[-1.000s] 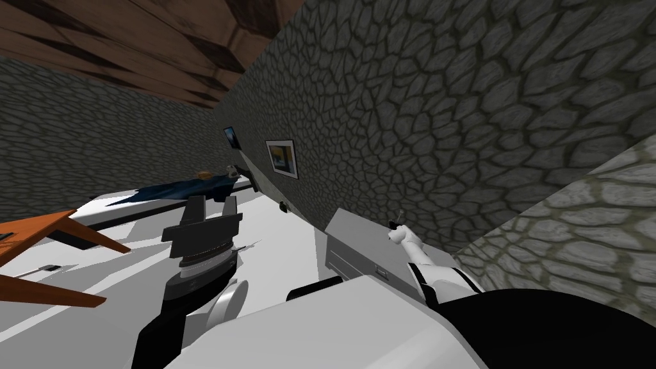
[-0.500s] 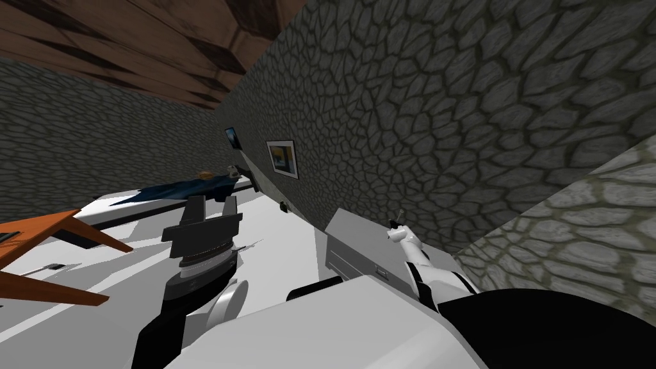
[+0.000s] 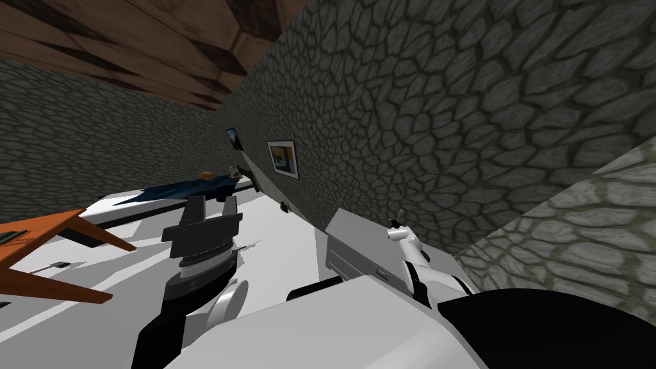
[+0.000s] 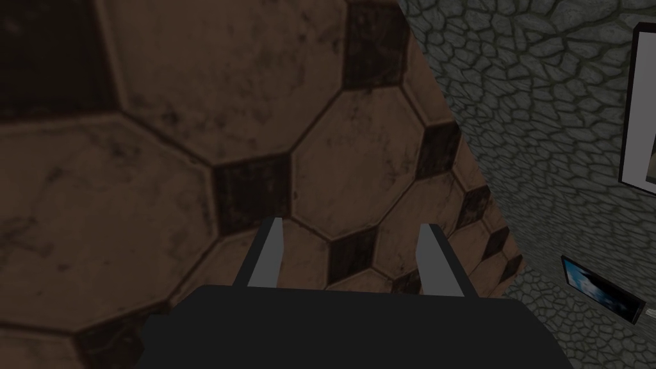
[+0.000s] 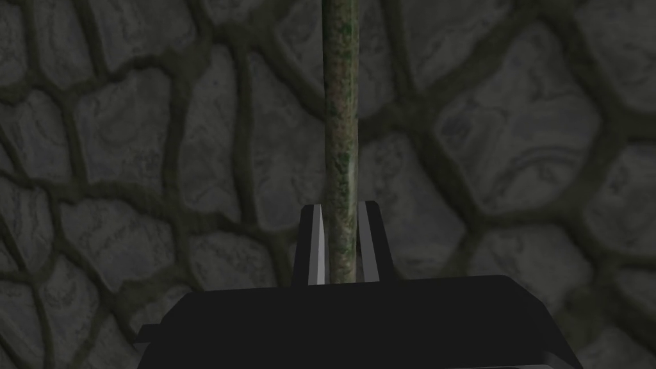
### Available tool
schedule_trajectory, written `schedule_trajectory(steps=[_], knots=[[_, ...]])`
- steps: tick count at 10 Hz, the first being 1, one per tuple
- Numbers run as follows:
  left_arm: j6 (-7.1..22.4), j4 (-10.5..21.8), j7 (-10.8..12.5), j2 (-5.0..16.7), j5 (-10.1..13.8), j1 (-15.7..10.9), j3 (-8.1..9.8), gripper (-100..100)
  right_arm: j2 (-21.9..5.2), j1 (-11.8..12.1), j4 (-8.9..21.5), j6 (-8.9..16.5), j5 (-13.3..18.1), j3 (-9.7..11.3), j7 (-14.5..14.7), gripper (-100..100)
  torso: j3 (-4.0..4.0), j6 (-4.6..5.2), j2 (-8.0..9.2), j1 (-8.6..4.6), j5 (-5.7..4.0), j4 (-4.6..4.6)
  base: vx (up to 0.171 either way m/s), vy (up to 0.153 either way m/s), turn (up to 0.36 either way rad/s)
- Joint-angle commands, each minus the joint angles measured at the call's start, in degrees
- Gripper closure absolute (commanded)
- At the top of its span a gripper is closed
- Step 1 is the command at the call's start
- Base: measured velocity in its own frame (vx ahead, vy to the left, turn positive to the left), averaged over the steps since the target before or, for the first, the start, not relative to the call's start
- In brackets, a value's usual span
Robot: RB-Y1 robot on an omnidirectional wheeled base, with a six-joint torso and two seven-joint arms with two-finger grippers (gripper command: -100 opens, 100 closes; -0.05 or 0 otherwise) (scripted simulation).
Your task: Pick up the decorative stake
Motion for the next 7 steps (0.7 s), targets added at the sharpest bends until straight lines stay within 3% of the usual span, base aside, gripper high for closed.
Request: schedule_trajectory(steps=[1, 2, 4, 6, 7], knots=[[0.0, 0.0, 0.0, 0.0, 0.0, 0.0, 0.00, 0, 0.0, -0.2, 0.3, -0.2, 0.3, -0.5, 2.7, 100, 0.00, 0.00, 0.00, 0.00, 0.00, 0.00, -0.001, -0.001, -0.012], [0.0, 0.0, 0.0, 0.0, 0.0, 0.0, 0.00, 0, 2.7, -0.7, -1.8, -0.6, -2.0, -3.2, 4.4, 100, -0.01, -0.04, -0.01, 0.01, 0.00, -0.01, -0.007, -0.007, 0.010], [0.0, 0.0, 0.0, 0.0, 0.0, 0.0, 0.00, 0, 2.7, -0.7, -1.8, -0.6, -2.0, -6.5, 7.7, 100, -0.04, -0.09, -0.06, 0.06, 0.01, -0.02, -0.003, 0.000, 0.035], [0.0, 0.0, 0.0, 0.0, 0.0, 0.0, 0.00, 0, 2.7, -0.7, -1.8, -0.6, -2.0, -6.7, 11.1, 100, -0.02, 0.00, -0.02, 0.02, 0.01, -0.02, 0.001, 0.000, -0.019], [0.0, 0.0, 0.0, 0.0, 0.0, 0.0, 0.00, 0, 5.4, -1.2, -3.9, -1.0, -4.2, -9.5, 12.7, 100, -0.03, -0.04, -0.03, 0.02, 0.01, -0.03, -0.006, -0.006, 0.027]])
